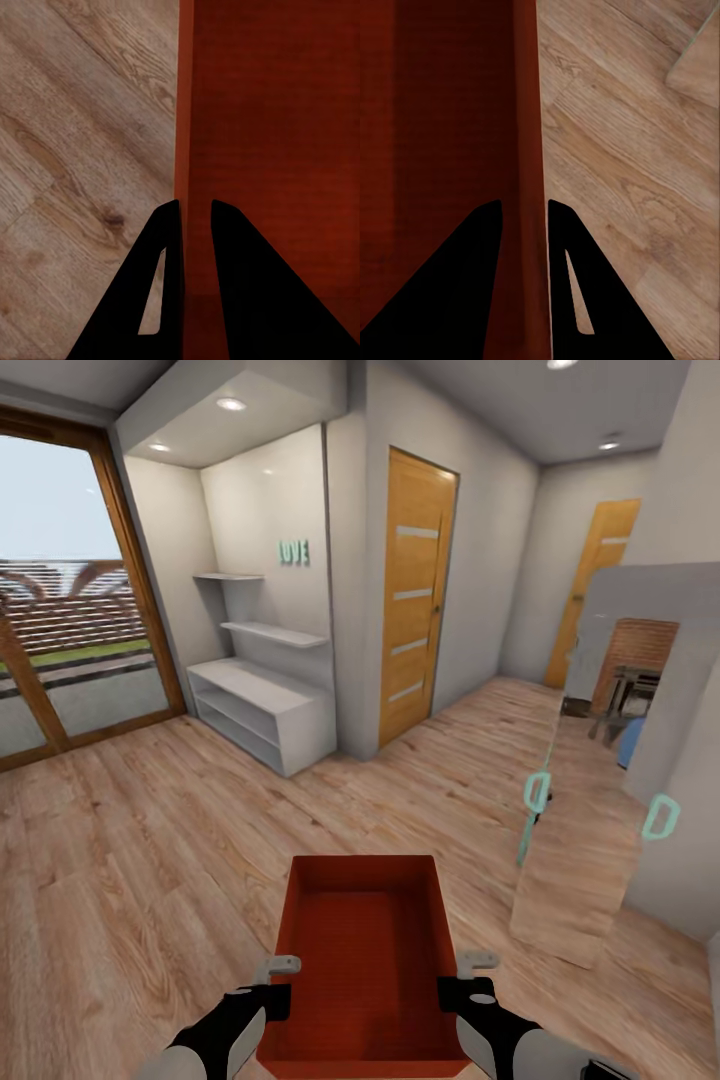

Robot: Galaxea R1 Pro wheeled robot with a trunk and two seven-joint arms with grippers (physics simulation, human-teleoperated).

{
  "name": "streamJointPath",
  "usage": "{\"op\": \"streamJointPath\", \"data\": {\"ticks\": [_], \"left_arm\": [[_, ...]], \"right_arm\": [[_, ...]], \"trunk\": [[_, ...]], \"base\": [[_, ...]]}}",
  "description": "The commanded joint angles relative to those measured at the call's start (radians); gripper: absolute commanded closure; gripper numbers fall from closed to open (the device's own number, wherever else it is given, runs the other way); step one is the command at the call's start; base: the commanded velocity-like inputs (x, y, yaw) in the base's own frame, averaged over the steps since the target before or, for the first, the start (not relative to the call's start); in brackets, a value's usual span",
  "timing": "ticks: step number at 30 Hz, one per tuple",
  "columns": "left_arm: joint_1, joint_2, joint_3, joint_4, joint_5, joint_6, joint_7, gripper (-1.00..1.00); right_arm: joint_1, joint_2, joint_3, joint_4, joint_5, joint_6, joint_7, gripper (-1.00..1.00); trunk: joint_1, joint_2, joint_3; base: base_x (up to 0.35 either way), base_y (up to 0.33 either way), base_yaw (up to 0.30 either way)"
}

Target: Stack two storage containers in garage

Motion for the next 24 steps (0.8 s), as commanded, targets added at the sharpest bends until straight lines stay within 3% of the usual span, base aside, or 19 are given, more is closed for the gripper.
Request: {"op": "streamJointPath", "data": {"ticks": [1, 24], "left_arm": [[0.0, 0.001, -0.018, -0.003, 0.022, 0.006, 0.009, 1.0], [0.0, 0.001, -0.018, -0.003, 0.022, 0.006, 0.008, 1.0]], "right_arm": [[0.0, -0.012, 0.025, 0.011, -0.01, -0.002, -0.004, 1.0], [0.0, -0.012, 0.023, 0.013, -0.012, -0.002, -0.004, 1.0]], "trunk": [[0.001, -0.001, -0.001], [0.001, -0.001, -0.001]], "base": [[0.323, 0.0, 0.0], [0.323, 0.0, 0.0]]}}
